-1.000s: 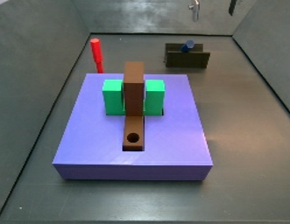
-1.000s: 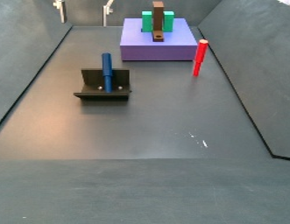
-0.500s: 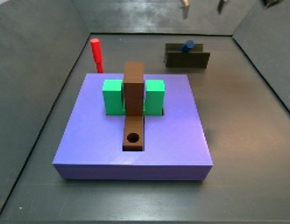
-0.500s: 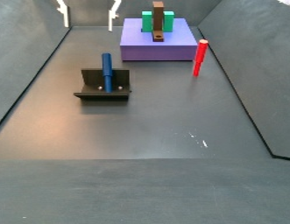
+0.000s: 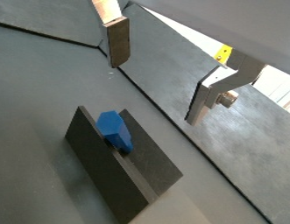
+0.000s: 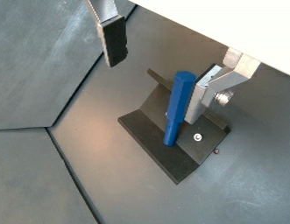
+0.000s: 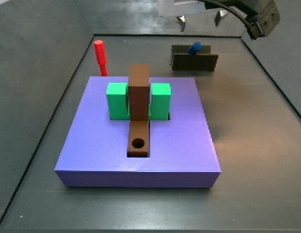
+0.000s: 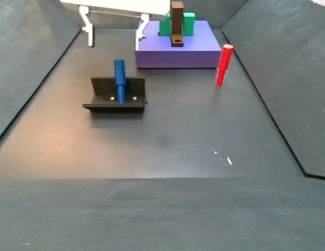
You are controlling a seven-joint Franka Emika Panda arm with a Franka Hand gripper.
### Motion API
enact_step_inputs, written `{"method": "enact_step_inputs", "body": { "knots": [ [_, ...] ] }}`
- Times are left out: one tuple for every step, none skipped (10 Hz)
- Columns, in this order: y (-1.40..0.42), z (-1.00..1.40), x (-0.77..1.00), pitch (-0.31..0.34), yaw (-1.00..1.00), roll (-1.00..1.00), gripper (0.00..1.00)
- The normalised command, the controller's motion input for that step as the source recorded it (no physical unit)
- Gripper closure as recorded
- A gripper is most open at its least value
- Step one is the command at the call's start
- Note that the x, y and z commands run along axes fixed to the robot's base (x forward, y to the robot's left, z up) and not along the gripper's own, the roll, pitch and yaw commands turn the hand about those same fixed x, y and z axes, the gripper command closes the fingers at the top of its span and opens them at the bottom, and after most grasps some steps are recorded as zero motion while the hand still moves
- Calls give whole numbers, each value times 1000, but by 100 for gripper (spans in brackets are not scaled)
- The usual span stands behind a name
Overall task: Pick up the blue object. Move up. Place the blue object on the fixture. Regrasp the blue object. Move to above the board. Insert the blue object.
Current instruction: Regrasp the blue object.
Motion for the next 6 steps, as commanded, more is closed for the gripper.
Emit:
{"method": "enact_step_inputs", "body": {
  "knots": [
    [-11, -60, 243, 11, 11, 0, 0],
    [-63, -126, 246, 0, 31, -80, 0],
    [-71, -246, 131, -6, 71, -114, 0],
    [-6, -297, 0, -37, 123, -40, 0],
    [0, -109, -51, 0, 163, 100, 0],
    [-60, -134, -17, 0, 157, 146, 0]
  ]
}}
